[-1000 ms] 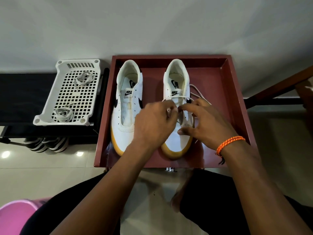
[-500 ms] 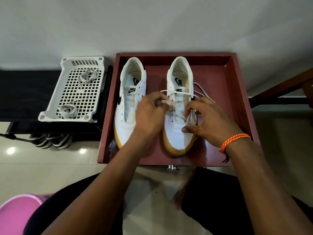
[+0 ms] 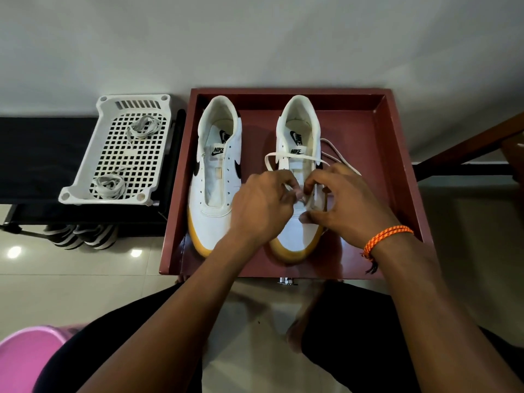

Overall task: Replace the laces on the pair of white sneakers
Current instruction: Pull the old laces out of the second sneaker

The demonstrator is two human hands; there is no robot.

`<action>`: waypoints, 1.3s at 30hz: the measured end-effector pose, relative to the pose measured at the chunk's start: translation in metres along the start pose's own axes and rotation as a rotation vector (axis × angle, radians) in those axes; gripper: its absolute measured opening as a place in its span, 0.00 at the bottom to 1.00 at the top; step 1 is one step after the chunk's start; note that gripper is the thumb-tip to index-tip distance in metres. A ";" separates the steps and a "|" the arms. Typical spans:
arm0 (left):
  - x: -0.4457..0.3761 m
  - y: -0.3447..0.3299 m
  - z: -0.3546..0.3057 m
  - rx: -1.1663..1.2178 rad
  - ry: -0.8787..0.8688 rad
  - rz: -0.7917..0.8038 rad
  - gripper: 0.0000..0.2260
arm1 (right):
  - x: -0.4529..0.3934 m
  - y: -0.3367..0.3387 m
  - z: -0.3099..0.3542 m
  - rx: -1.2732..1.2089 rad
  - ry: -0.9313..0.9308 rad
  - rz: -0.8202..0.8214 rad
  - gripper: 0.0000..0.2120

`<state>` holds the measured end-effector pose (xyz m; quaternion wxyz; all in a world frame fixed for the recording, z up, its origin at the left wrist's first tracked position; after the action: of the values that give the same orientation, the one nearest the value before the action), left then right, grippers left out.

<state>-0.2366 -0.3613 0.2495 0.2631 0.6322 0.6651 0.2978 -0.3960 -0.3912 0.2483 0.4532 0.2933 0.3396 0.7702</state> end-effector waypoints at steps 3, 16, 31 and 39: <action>-0.007 0.029 0.010 0.133 0.051 -0.181 0.03 | 0.000 0.001 0.000 -0.010 -0.004 0.003 0.22; -0.001 -0.002 0.000 -0.037 -0.030 -0.001 0.02 | -0.001 0.000 0.001 0.035 -0.008 -0.003 0.23; 0.001 -0.004 -0.005 -0.119 -0.065 0.033 0.01 | 0.001 0.002 0.004 0.080 -0.012 -0.009 0.23; -0.006 0.049 0.012 0.051 0.000 -0.314 0.06 | 0.002 0.001 0.001 0.009 -0.024 0.002 0.21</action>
<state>-0.1941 -0.3651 0.2772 0.2902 0.5270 0.7631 0.2359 -0.3962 -0.3897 0.2501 0.4550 0.3048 0.3371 0.7658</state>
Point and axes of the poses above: each hand's wrist, its own x-axis away from the middle knuckle, its own y-axis out of the back of the hand, z = x × y, the point moved 7 cm from there along -x, towards the middle knuckle, and after that the axes turned 2 degrees about z, right-handed, at the moved point
